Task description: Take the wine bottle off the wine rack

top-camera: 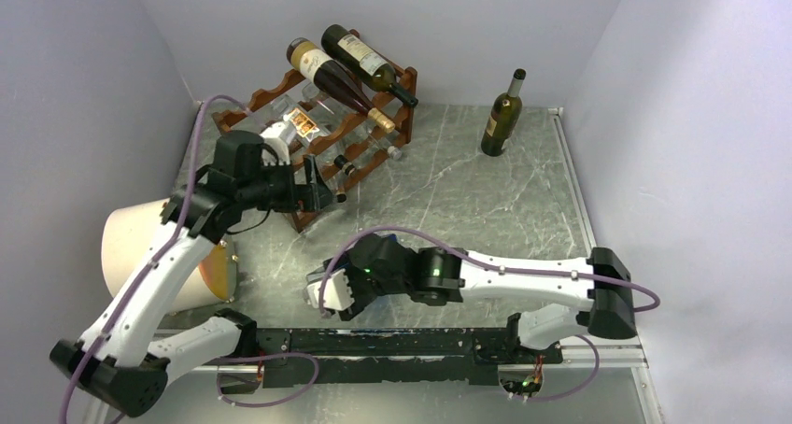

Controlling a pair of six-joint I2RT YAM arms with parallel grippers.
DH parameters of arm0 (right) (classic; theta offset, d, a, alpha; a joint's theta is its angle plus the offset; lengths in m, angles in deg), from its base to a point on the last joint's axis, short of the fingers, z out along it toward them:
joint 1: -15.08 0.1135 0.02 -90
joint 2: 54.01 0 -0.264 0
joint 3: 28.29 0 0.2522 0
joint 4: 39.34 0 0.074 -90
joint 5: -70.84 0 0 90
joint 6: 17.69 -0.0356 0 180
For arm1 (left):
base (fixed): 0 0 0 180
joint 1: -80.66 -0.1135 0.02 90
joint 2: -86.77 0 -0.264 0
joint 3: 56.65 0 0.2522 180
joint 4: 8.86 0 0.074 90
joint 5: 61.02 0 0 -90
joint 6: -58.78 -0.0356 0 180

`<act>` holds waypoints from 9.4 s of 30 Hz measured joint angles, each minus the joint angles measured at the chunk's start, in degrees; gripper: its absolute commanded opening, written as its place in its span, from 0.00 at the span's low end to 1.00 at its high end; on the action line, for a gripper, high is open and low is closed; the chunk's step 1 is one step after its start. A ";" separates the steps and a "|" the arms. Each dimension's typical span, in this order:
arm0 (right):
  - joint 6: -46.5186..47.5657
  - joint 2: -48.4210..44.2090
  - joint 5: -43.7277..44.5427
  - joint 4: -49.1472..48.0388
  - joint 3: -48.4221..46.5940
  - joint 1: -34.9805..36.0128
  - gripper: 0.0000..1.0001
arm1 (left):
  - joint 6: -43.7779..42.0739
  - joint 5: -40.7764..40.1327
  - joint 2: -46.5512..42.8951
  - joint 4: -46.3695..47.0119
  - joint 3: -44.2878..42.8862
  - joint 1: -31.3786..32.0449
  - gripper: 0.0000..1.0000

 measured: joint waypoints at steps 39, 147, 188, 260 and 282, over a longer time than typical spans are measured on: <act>-48.76 -1.97 36.46 -53.40 22.05 -67.34 0.00 | -14.38 -18.71 -21.05 13.70 8.33 0.07 0.99; -78.03 -39.01 9.84 2.16 23.06 -73.42 1.00 | 35.28 -6.34 41.38 40.87 -18.64 -8.63 0.97; -75.01 -38.71 1.86 3.37 22.67 -73.42 1.00 | 45.86 1.73 49.64 65.20 -16.72 -12.26 0.32; -73.59 -33.57 -11.28 -1.77 22.58 -71.91 1.00 | 49.57 13.03 36.68 65.66 -10.62 -17.40 0.07; -50.47 -18.27 1.44 -21.79 16.79 -36.65 1.00 | 48.94 14.08 34.69 63.60 -6.08 -17.62 0.07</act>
